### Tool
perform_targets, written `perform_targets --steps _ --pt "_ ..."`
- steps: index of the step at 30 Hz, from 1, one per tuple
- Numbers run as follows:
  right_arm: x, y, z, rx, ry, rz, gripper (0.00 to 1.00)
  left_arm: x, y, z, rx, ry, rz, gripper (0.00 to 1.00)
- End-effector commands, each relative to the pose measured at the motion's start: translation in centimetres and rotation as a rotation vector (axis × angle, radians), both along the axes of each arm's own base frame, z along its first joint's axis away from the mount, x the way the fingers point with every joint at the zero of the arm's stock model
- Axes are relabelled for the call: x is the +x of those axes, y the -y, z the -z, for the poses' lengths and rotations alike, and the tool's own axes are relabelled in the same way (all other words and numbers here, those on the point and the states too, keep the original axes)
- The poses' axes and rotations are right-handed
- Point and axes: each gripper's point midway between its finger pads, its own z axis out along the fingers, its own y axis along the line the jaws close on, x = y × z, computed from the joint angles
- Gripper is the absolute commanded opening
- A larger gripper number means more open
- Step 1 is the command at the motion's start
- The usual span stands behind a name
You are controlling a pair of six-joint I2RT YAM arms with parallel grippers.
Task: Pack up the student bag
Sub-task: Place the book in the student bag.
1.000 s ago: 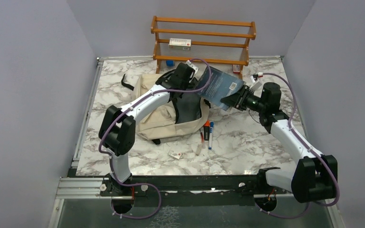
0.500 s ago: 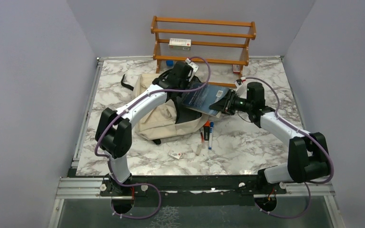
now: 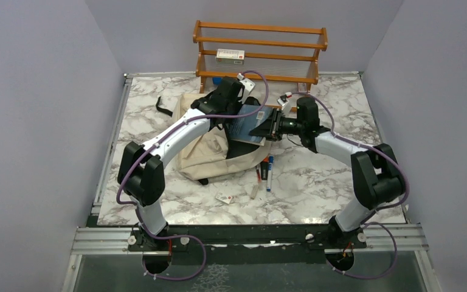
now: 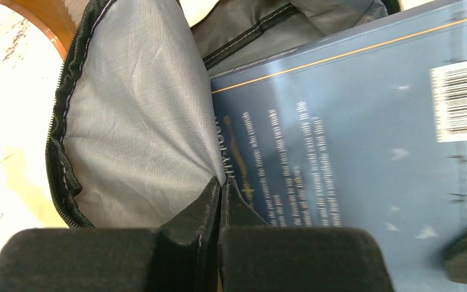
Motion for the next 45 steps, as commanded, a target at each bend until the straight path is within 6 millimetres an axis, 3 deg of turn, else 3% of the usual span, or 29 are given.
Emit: perform_targets --steps 1,12,22,27,31,36,40,45 --pt "0.3 -3.0 -3.4 0.110 0.129 -0.133 0.01 -0.6 1.8 -3.3 -0.114 0.043 0.063 0.00" --pt "4.0 -8.8 -1.0 0.112 0.116 -0.156 0.00 -1.2 2.4 -3.7 -0.144 0.035 0.096 0.00" --pt "4.8 -14.8 4.1 0.117 0.042 -0.195 0.00 -1.8 2.5 -3.9 -0.173 0.034 0.111 0.00" --pt "5.4 -16.7 6.0 0.087 0.049 -0.176 0.01 -2.0 2.3 -3.6 -0.166 0.032 0.110 0.00" --pt "6.4 -17.1 7.9 0.015 0.061 -0.116 0.01 -2.2 2.1 -3.4 -0.163 0.029 0.109 0.00" --pt "7.1 -16.6 8.8 -0.063 0.067 -0.067 0.30 -2.6 1.8 -3.0 -0.161 0.025 0.103 0.00" --pt "6.9 -16.5 8.3 -0.058 0.078 -0.081 0.42 -2.7 1.6 -2.8 -0.155 0.027 0.096 0.00" --pt "6.5 -15.5 7.6 -0.073 0.099 -0.037 0.64 -2.6 1.1 -2.6 -0.137 0.033 0.083 0.00"
